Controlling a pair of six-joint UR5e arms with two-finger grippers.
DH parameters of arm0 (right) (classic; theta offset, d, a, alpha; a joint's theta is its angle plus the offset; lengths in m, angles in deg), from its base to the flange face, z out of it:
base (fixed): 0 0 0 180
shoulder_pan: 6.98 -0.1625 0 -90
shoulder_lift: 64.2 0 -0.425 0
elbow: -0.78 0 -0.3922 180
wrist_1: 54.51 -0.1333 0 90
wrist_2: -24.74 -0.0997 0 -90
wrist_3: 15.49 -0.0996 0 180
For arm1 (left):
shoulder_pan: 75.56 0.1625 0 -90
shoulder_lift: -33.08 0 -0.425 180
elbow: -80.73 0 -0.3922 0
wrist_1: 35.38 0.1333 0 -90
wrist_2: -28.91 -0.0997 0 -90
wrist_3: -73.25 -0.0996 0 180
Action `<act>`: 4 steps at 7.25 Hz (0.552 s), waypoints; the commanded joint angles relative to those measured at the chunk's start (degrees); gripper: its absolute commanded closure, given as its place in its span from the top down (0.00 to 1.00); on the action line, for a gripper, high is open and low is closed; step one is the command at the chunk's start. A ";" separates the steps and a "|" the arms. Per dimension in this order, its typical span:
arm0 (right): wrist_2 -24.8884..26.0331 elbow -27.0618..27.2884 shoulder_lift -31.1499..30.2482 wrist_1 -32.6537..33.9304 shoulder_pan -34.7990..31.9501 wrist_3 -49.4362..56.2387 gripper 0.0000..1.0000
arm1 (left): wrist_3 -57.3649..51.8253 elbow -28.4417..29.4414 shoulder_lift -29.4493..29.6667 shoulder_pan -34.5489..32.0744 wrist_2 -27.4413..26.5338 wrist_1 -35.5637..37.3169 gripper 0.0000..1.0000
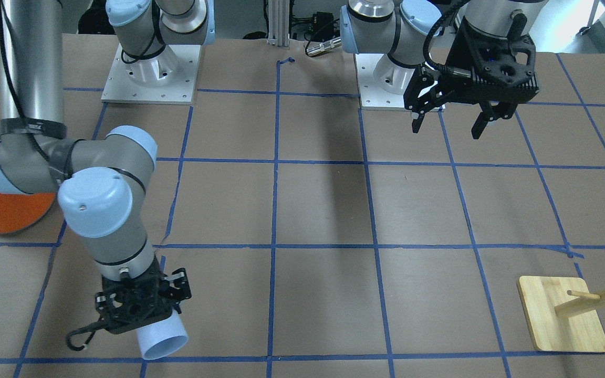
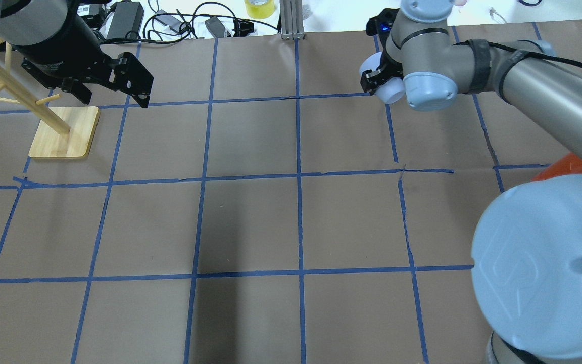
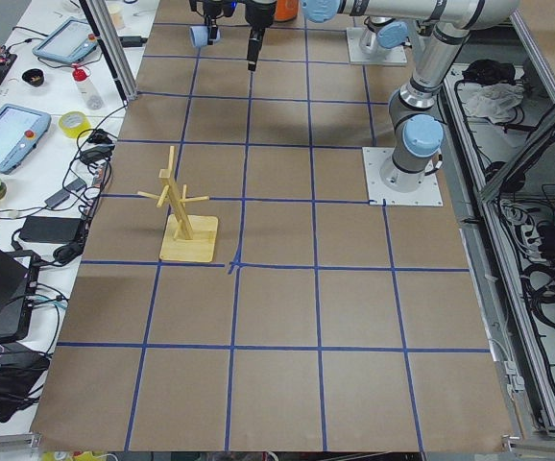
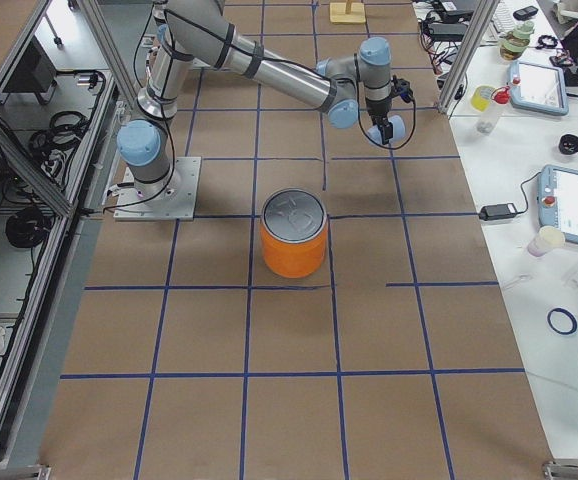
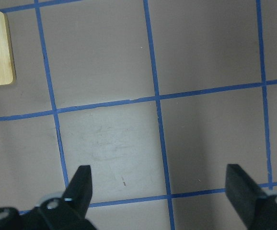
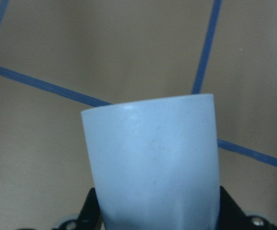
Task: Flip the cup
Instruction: 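Carry the cup with the right gripper toward the left arm, tipping it sideways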
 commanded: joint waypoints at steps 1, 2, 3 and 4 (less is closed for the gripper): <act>-0.20 -1.05 1.40 0.11 -7.50 7.59 0.03 | 0.00 0.00 0.00 0.04 -0.03 0.08 1.00; 0.06 -1.05 1.49 0.73 -10.84 15.48 0.01 | 0.00 0.00 0.00 0.04 -0.03 -0.01 1.00; 0.50 -1.05 1.67 1.78 -13.31 22.17 0.00 | 0.00 0.00 0.00 0.04 -0.03 -0.01 1.00; 0.51 -1.05 3.67 4.05 -16.20 28.33 0.00 | 0.00 0.00 0.00 0.04 -0.03 -0.01 1.00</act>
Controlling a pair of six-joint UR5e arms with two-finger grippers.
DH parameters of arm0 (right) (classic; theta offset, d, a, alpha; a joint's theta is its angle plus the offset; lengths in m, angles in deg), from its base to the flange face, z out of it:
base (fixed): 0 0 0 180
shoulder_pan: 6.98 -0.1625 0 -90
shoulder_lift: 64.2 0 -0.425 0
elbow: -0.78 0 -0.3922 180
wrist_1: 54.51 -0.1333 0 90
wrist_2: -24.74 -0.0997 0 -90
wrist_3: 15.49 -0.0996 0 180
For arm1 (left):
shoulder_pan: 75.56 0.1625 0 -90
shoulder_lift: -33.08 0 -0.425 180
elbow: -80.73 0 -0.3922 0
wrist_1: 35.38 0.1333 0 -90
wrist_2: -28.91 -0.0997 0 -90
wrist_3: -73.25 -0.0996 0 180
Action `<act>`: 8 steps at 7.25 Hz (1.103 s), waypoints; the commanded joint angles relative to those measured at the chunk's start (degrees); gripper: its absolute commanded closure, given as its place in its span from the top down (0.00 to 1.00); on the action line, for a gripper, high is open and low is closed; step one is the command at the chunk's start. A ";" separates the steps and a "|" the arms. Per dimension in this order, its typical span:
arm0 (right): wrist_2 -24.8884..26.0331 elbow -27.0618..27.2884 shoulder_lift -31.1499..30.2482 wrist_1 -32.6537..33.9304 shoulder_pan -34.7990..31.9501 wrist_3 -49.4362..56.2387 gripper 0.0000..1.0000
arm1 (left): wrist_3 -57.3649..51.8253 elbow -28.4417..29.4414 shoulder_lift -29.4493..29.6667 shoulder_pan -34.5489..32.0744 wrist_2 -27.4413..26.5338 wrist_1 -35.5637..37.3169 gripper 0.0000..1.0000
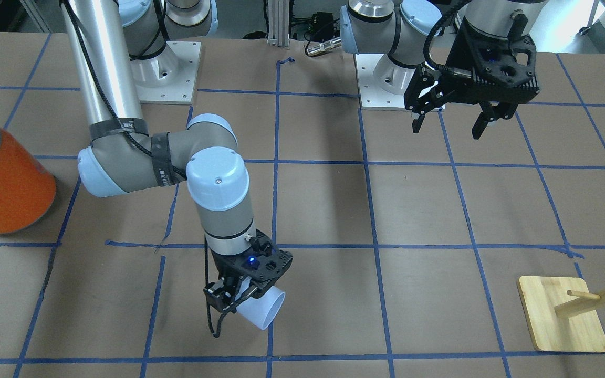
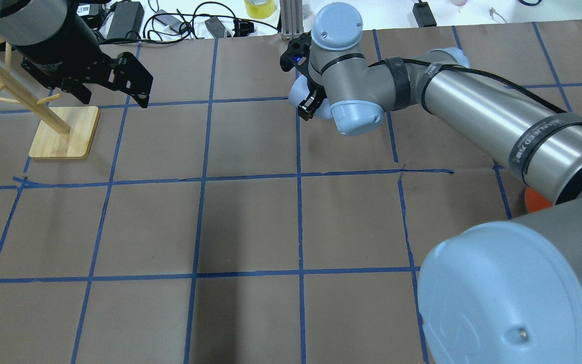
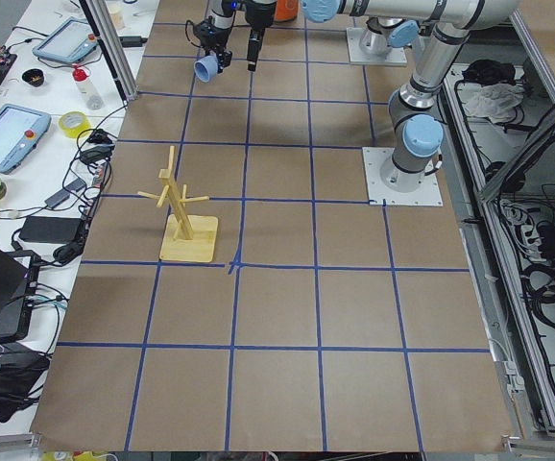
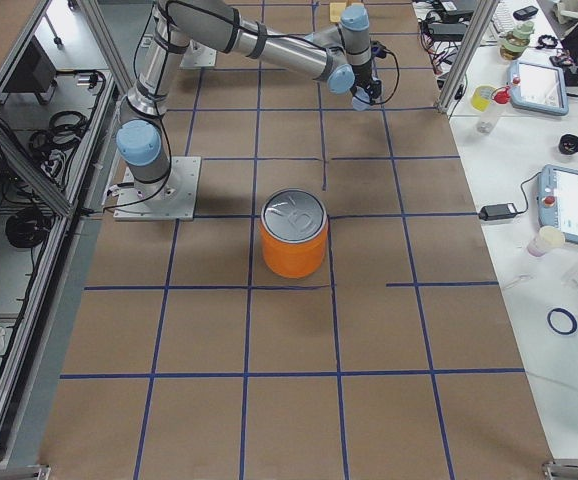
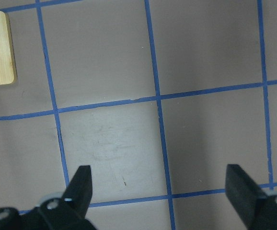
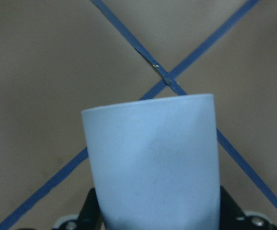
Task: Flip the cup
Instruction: 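Carry the cup with the right gripper toward the left arm, tipping it sideways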
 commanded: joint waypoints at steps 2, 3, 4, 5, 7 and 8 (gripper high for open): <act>-1.05 -0.11 4.45 6.82 -6.24 17.60 0.00 | 0.00 0.00 -0.09 0.09 0.00 -0.01 1.00; -2.71 -0.02 4.72 6.76 -6.42 17.91 0.00 | 0.00 0.00 -0.09 0.00 0.00 -0.01 1.00; -2.82 0.50 4.72 6.15 -7.03 19.21 0.00 | 0.00 0.00 -0.09 0.09 0.00 -0.01 1.00; -2.99 0.51 4.81 6.14 -7.21 19.75 0.00 | 0.00 0.00 -0.09 0.00 0.00 -0.01 1.00; -5.44 1.12 4.72 6.14 -7.22 26.81 0.06 | 0.00 0.00 -0.09 0.00 0.00 -0.01 1.00; -5.54 1.73 4.54 6.23 -7.22 26.79 0.08 | 0.00 0.00 -0.09 0.00 0.00 -0.01 1.00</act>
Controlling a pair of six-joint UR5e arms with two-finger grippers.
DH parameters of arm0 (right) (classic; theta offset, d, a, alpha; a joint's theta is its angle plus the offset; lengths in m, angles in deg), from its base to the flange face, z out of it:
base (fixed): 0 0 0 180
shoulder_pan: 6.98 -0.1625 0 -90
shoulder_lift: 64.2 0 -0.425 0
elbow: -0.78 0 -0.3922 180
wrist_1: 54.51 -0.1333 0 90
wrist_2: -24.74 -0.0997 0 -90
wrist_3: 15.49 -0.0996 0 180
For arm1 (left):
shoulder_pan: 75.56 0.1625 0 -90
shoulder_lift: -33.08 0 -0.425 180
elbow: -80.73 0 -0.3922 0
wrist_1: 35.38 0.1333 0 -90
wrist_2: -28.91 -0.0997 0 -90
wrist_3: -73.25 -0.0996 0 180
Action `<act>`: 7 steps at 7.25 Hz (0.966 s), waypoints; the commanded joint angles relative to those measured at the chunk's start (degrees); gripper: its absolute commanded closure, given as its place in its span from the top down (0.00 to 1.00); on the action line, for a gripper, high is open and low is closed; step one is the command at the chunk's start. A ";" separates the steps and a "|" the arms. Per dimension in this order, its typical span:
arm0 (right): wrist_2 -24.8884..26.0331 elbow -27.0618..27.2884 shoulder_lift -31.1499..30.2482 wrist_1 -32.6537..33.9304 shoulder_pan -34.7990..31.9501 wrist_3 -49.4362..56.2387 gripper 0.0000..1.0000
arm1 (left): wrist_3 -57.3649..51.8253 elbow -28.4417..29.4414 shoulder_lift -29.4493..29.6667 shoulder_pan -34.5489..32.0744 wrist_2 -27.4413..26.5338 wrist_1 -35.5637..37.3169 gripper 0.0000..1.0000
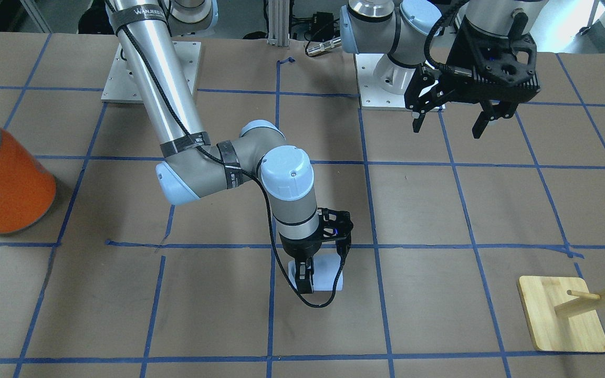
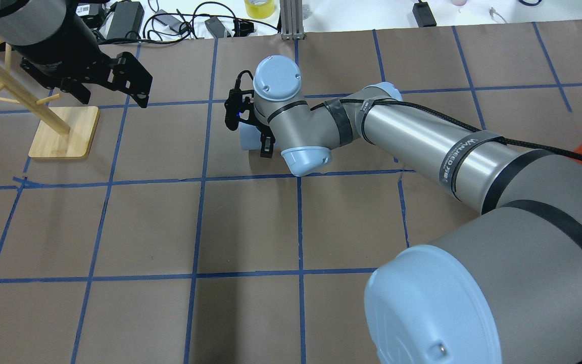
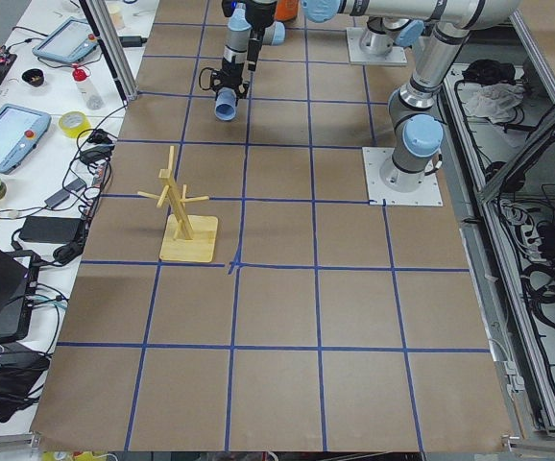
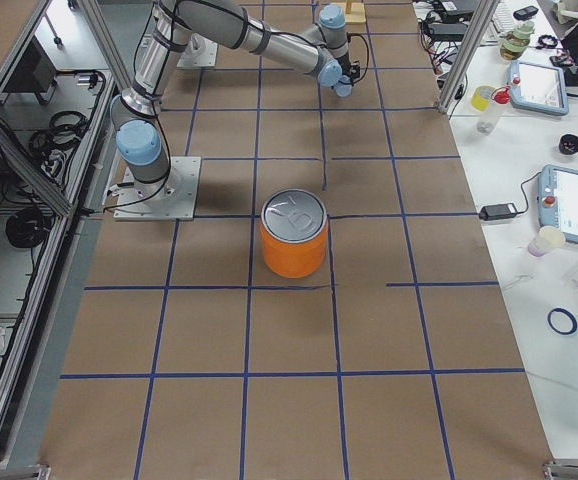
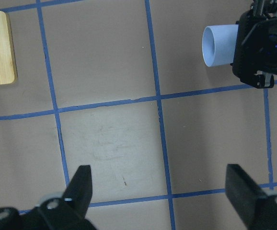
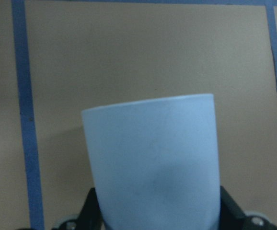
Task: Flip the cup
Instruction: 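Carry the cup with the right gripper toward the left arm, tipping it sideways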
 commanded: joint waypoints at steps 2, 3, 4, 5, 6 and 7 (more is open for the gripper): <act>-1.42 1.51 0.03 0.05 -0.03 -0.59 0.51 | 0.00 0.00 0.00 -0.03 0.09 0.00 1.00; -2.04 1.87 -0.23 -0.13 -0.03 -0.77 0.63 | 0.00 -0.09 0.00 -0.03 0.17 0.00 1.00; -2.22 2.22 -0.40 -0.13 -0.03 -0.77 1.00 | 0.00 -0.09 0.00 -0.03 0.52 0.00 1.00; -1.96 2.22 -0.58 -0.21 0.05 -0.95 1.00 | 0.00 0.00 0.00 0.06 0.79 0.00 1.00; -2.13 2.22 -1.19 -0.22 0.06 -1.12 1.00 | 0.00 0.00 0.00 0.06 0.79 0.00 1.00; -1.18 2.05 -1.63 -0.30 0.14 -2.78 1.00 | 0.00 0.00 0.00 0.23 0.27 -0.09 1.00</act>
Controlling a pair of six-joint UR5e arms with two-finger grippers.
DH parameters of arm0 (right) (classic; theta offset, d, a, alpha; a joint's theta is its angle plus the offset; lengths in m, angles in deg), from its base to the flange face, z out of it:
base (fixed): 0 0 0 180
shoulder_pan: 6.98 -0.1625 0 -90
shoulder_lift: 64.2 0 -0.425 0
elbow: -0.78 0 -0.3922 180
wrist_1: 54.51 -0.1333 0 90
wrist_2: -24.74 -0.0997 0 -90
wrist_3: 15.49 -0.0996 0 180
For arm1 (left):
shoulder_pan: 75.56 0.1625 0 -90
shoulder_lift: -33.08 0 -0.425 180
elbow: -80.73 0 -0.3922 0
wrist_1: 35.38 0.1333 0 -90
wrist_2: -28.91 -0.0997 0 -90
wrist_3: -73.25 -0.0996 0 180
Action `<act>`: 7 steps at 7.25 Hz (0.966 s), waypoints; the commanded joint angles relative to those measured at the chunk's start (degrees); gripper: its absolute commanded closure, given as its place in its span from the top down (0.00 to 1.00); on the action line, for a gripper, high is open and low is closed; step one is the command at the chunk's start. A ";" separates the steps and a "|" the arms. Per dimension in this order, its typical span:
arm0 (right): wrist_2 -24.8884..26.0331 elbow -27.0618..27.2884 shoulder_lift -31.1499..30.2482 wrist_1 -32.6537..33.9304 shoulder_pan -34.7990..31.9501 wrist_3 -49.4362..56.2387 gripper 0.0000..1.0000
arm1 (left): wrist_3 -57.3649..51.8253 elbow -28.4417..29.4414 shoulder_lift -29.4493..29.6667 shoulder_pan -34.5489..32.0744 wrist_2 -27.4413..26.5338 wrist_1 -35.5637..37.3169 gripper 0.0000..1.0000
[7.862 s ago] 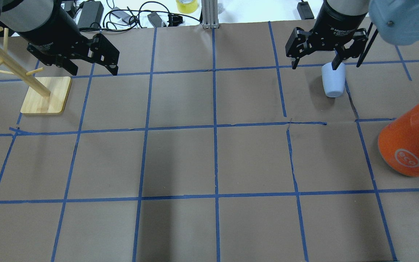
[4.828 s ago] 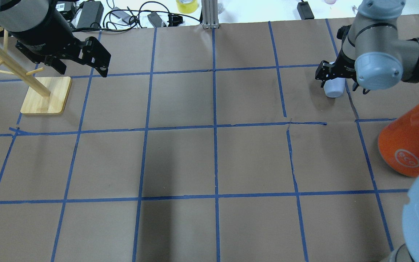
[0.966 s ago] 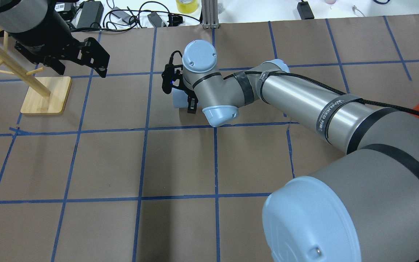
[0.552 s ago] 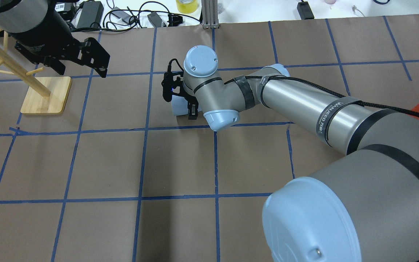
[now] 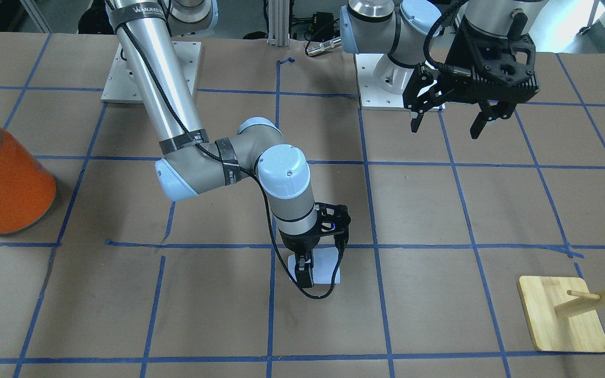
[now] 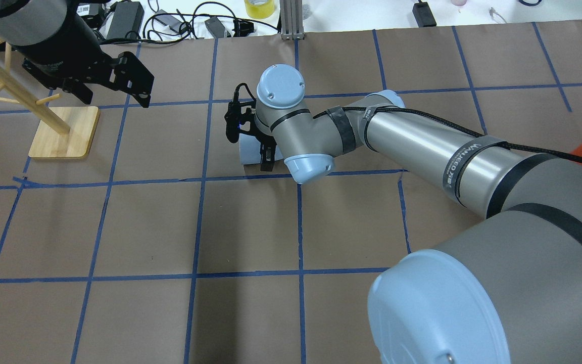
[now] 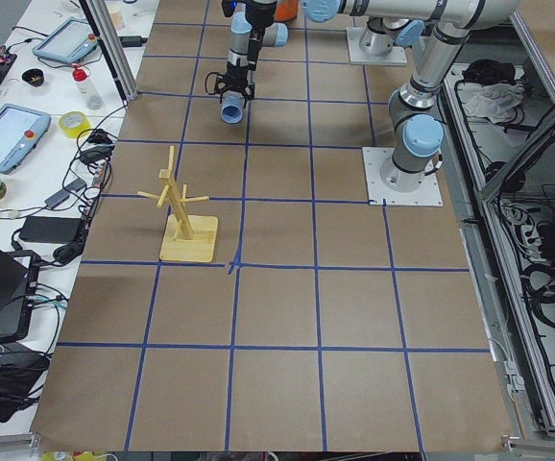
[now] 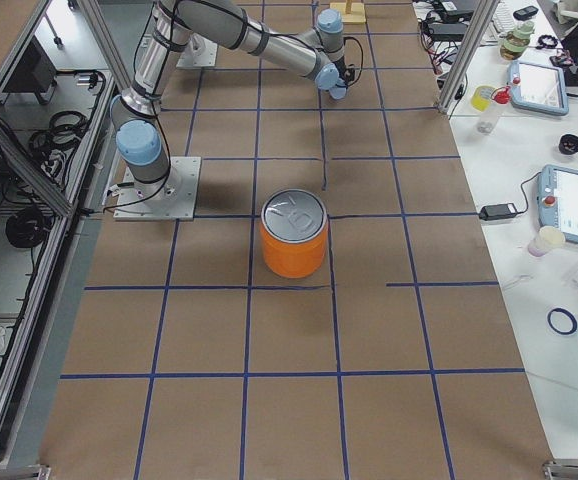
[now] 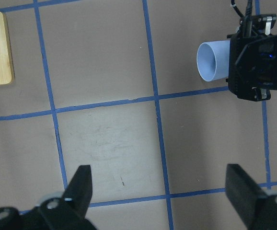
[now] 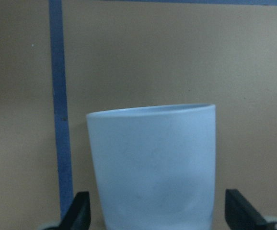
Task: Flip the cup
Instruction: 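Set the cup on its side and open the right gripper, lifting away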
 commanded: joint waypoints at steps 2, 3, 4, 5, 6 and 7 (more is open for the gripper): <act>1.06 0.25 -4.01 -0.17 1.38 -11.36 1.00 | 0.00 0.02 -0.61 0.14 -0.44 -0.68 1.00; 2.19 0.42 -6.90 -5.31 3.83 -16.54 1.00 | 0.00 0.10 -0.61 0.22 -0.45 -0.86 1.00; 2.38 0.51 -9.89 -9.45 6.73 -24.60 1.00 | 0.00 -0.07 -0.27 0.57 0.60 -0.86 1.00; 2.47 0.51 -13.14 -16.19 9.98 -31.12 1.00 | 0.00 -0.86 0.52 0.92 4.00 -0.86 1.00; 2.47 0.51 -16.47 -22.43 13.23 -41.10 1.00 | -1.22 -3.04 1.31 3.80 7.87 -1.03 1.00; 3.60 0.60 -18.68 -25.98 15.26 -48.69 1.00 | -5.41 -6.46 2.28 7.13 13.91 -0.43 1.00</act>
